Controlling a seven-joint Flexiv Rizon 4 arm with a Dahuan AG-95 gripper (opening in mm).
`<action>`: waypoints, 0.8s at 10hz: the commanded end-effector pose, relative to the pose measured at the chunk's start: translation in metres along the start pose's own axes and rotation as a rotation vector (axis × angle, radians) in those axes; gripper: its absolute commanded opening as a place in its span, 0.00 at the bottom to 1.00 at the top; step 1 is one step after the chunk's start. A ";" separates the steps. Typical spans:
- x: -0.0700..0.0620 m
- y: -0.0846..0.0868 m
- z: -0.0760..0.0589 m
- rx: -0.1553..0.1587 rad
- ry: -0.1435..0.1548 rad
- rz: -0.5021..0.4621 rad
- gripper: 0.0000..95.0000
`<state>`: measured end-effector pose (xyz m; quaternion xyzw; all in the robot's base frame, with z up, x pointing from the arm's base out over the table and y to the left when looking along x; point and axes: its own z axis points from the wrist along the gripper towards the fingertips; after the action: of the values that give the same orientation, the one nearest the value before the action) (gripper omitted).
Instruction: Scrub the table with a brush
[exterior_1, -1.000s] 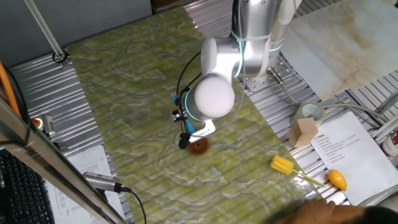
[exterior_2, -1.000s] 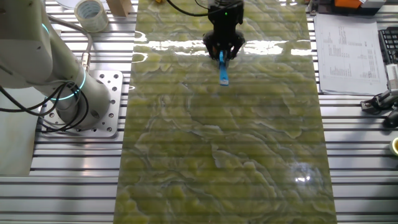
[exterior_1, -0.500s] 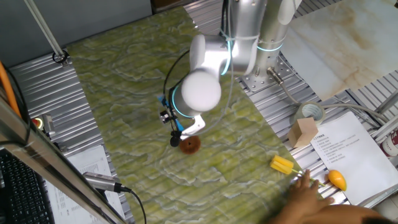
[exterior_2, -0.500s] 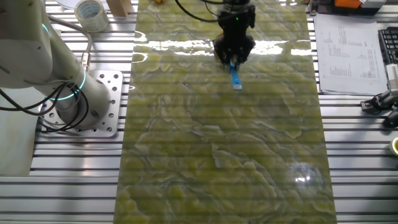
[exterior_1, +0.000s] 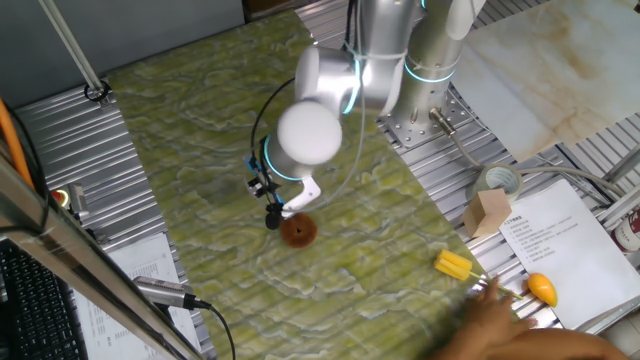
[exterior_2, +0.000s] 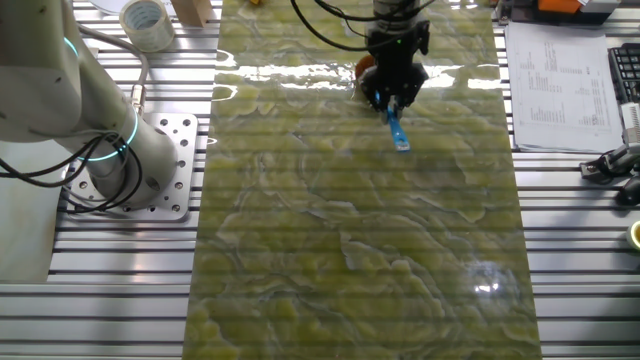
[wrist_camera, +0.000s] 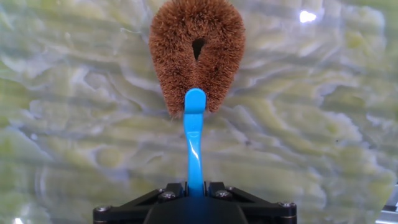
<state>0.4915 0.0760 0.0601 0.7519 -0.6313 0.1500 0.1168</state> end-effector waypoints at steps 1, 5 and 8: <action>-0.001 -0.001 0.001 0.007 -0.013 0.002 0.00; 0.002 -0.001 0.001 0.007 -0.004 0.009 0.00; 0.002 -0.001 0.000 0.005 0.001 0.011 0.20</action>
<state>0.4931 0.0740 0.0609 0.7482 -0.6354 0.1529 0.1144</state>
